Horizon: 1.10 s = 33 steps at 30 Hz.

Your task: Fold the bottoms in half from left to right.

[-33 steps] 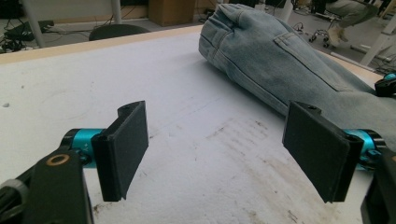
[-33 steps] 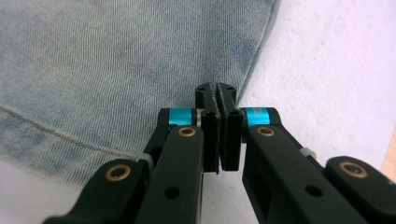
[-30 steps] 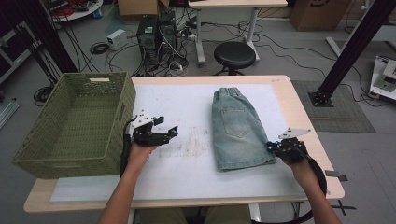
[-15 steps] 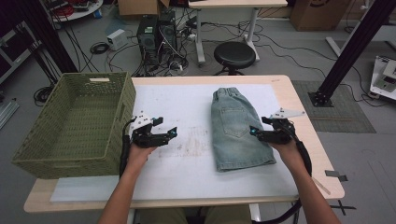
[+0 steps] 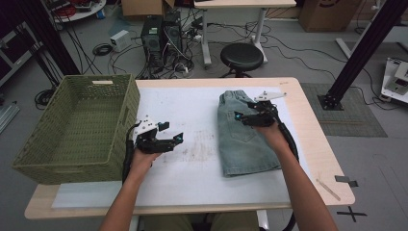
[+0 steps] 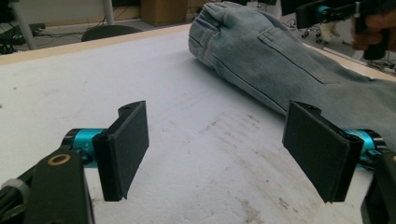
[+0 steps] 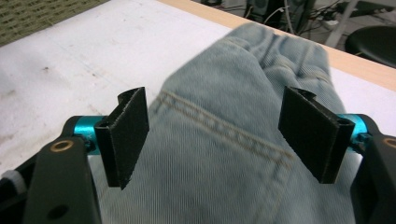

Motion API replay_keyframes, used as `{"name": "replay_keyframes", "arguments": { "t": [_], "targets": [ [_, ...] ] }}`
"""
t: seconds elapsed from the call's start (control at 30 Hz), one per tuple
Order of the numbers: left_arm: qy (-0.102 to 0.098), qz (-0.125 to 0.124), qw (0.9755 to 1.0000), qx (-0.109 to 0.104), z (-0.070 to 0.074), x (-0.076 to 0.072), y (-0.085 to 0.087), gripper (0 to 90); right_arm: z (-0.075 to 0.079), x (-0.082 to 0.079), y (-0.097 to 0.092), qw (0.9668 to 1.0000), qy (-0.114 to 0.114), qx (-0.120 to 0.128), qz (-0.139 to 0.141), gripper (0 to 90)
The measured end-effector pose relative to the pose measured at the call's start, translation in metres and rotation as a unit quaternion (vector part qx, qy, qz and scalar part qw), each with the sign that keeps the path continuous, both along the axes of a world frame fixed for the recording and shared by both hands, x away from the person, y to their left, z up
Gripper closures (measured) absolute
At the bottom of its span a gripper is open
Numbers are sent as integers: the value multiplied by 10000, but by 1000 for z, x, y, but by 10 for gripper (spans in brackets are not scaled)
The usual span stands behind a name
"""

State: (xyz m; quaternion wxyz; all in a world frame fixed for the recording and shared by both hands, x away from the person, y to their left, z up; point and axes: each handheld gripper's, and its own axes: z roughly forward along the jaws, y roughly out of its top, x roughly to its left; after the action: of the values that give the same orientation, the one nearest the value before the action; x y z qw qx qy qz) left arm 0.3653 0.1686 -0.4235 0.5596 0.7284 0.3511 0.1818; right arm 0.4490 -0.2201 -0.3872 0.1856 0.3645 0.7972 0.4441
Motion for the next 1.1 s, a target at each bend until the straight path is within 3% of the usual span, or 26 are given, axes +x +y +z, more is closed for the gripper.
{"name": "replay_keyframes", "arguments": {
  "t": [0.17, 0.37, 0.63, 0.73, 0.77, 1.1],
  "targets": [
    [54, -61, 10000, -36, -1, -1, 1, 228, -2, 15, 8, 9999, 86, -84, 36, 215],
    [42, -80, 9999, -51, -1, -2, 2, 228, -10, 31, 13, 9995, 183, -148, -200, 215],
    [72, -110, 9999, -27, -1, -3, 2, 228, -25, 43, 25, 9968, 309, -667, -305, 241],
    [80, -111, 9999, -4, -1, -3, 2, 228, -31, 46, 26, 9953, 408, -816, -314, 247],
    [75, -107, 9999, -9, 0, -4, 1, 228, -39, 48, 25, 9933, 575, -947, -340, 248],
    [100, -154, 9998, 30, -3, -5, -5, 228, -52, 47, 21, 9937, 679, -769, -439, 248]
  ]
}}
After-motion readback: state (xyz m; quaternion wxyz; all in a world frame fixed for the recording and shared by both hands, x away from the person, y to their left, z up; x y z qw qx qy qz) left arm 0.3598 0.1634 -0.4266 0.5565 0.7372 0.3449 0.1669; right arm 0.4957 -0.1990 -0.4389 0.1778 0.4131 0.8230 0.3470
